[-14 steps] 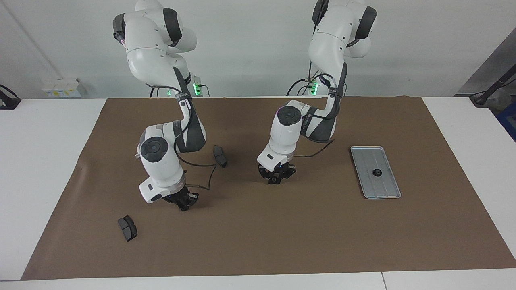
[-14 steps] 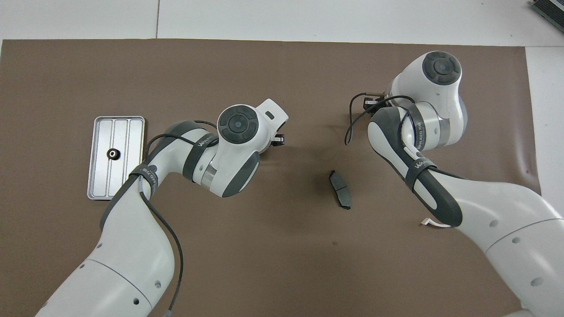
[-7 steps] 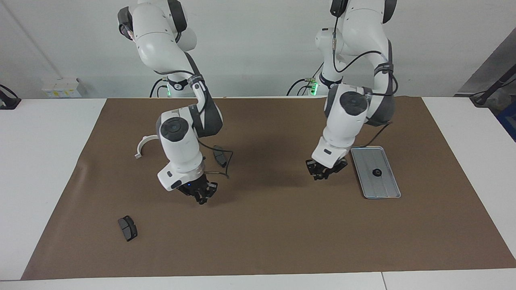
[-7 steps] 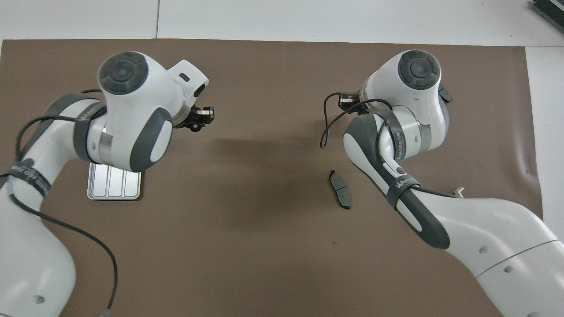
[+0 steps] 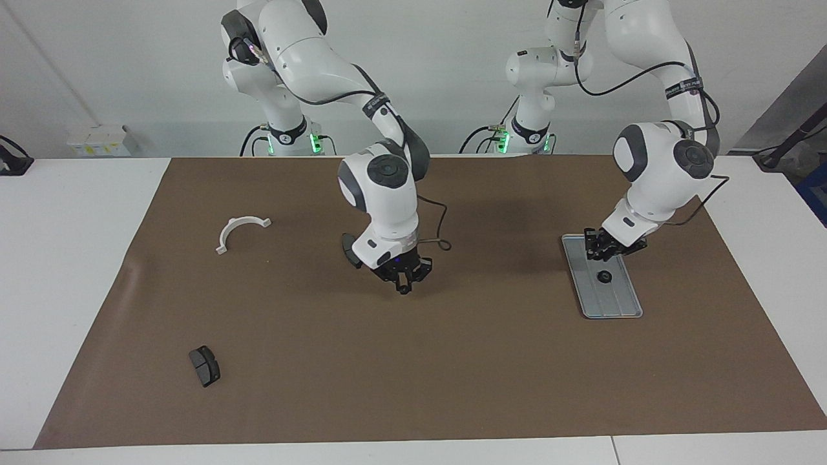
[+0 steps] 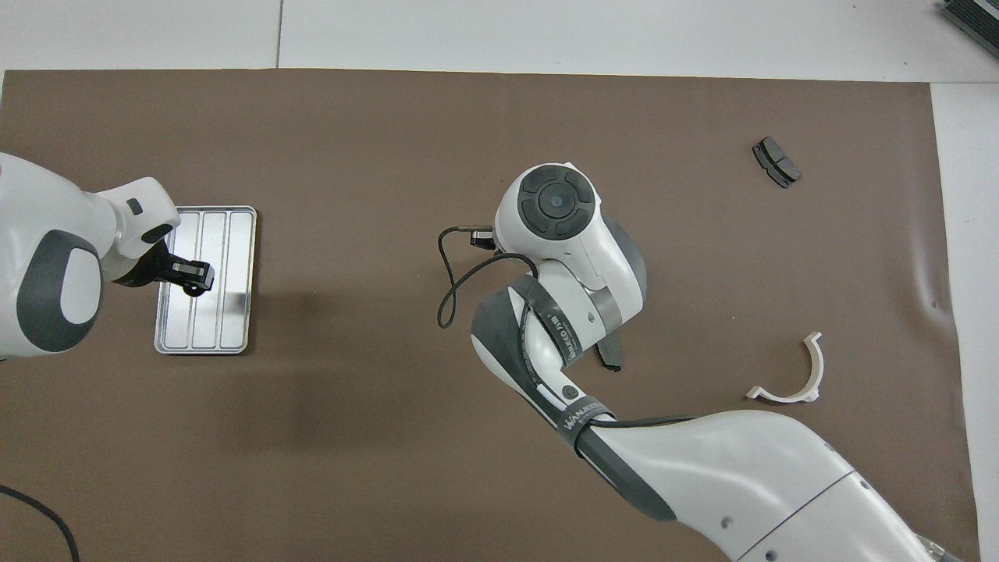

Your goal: Pick bearing gear from pile to tray

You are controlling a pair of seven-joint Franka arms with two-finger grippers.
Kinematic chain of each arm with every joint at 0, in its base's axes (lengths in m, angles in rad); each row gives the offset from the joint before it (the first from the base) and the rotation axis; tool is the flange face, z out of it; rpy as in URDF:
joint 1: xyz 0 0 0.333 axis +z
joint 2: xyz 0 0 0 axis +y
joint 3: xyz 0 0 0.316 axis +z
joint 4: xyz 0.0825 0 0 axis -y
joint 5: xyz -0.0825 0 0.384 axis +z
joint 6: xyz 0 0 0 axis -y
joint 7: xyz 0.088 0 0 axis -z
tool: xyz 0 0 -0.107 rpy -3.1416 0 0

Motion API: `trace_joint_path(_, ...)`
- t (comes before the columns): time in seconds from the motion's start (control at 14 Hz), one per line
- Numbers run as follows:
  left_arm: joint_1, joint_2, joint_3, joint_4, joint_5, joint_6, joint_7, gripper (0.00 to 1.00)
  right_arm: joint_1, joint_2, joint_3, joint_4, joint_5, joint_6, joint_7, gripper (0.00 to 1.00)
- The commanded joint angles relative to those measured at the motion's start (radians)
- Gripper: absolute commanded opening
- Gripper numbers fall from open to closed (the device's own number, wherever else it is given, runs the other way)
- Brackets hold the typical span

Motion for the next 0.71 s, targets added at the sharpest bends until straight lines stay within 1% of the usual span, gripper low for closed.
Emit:
trace_joint_path(0.0, 0.033, -0.075, -0.011, -0.154, -0.014, 0.097, 0.078, 0.01, 0.034, 0.021, -0.001, 0.002, -0.012, 0.001, 0.046, 0.0)
trace_joint_path(0.14, 0.028, -0.075, -0.011, -0.191, -0.014, 0.151, 0.077, 0.1, 0.041, 0.029, -0.001, -0.009, -0.044, 0.004, 0.051, 0.0)
trace_joint_path(0.21, 0.025, -0.073, -0.011, -0.199, -0.014, 0.166, 0.077, 0.17, 0.044, 0.028, -0.001, -0.02, -0.05, 0.007, 0.051, 0.0)
trace_joint_path(0.29, 0.022, -0.072, -0.011, -0.199, -0.014, 0.173, 0.075, 0.28, 0.053, 0.029, -0.001, -0.025, -0.05, 0.009, 0.053, 0.01)
trace_joint_path(0.36, 0.019, -0.068, -0.011, -0.198, -0.014, 0.174, 0.075, 0.56, 0.058, 0.028, -0.001, -0.038, -0.05, 0.019, 0.053, 0.07)
trace_joint_path(0.43, 0.018, -0.067, -0.011, -0.193, -0.014, 0.174, 0.075, 0.68, 0.061, 0.026, -0.001, -0.058, -0.05, 0.035, 0.054, 0.12)
trace_joint_path(0.5, 0.016, -0.064, -0.011, -0.188, -0.014, 0.176, 0.075, 0.86, 0.064, 0.021, -0.001, -0.072, -0.05, 0.047, 0.054, 0.23)
trace_joint_path(0.57, 0.013, -0.064, -0.014, -0.182, -0.014, 0.176, 0.072, 0.93, 0.071, 0.02, -0.001, -0.074, -0.05, 0.047, 0.054, 0.44)
trace_joint_path(0.64, -0.002, -0.062, -0.014, -0.159, -0.014, 0.171, 0.06, 0.94, 0.073, 0.02, -0.001, -0.071, -0.05, 0.044, 0.057, 0.81)
